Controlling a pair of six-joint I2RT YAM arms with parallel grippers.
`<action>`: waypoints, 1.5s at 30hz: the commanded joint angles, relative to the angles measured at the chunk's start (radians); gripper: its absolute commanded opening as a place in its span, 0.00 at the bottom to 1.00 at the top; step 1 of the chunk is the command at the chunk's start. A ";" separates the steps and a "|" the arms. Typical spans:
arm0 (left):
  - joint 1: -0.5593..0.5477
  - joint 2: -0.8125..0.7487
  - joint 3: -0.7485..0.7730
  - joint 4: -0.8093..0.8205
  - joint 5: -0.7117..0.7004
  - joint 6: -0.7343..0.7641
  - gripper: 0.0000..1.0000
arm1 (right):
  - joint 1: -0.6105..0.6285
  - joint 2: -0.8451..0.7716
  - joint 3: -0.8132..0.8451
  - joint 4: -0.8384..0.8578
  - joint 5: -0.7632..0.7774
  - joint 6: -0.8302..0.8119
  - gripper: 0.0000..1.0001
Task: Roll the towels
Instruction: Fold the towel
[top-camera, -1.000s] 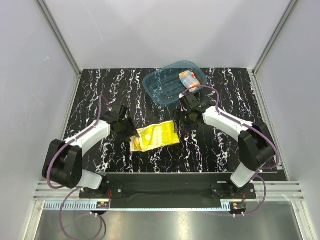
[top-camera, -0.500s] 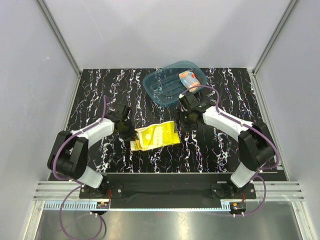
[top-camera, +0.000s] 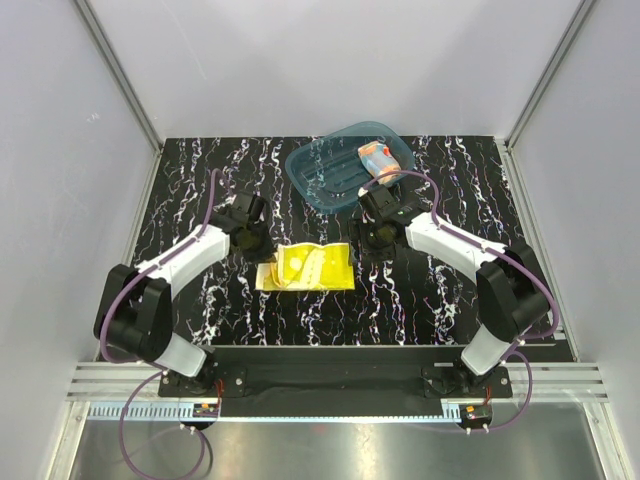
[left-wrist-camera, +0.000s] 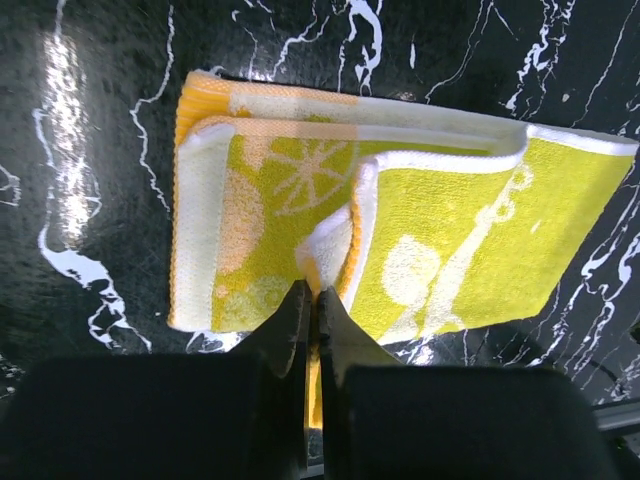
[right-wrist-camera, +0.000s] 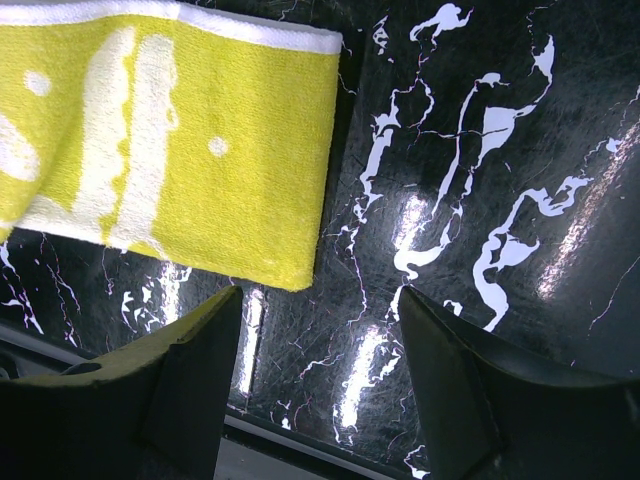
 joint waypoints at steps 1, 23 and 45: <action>-0.002 -0.004 0.040 -0.031 -0.065 0.062 0.06 | -0.005 -0.009 0.000 0.008 0.024 -0.012 0.70; -0.002 0.178 0.278 -0.187 -0.401 0.132 0.61 | -0.005 -0.068 -0.040 0.064 -0.108 -0.017 0.70; -0.054 0.246 0.120 0.064 -0.025 0.166 0.53 | -0.005 0.089 0.038 0.144 -0.230 0.000 0.67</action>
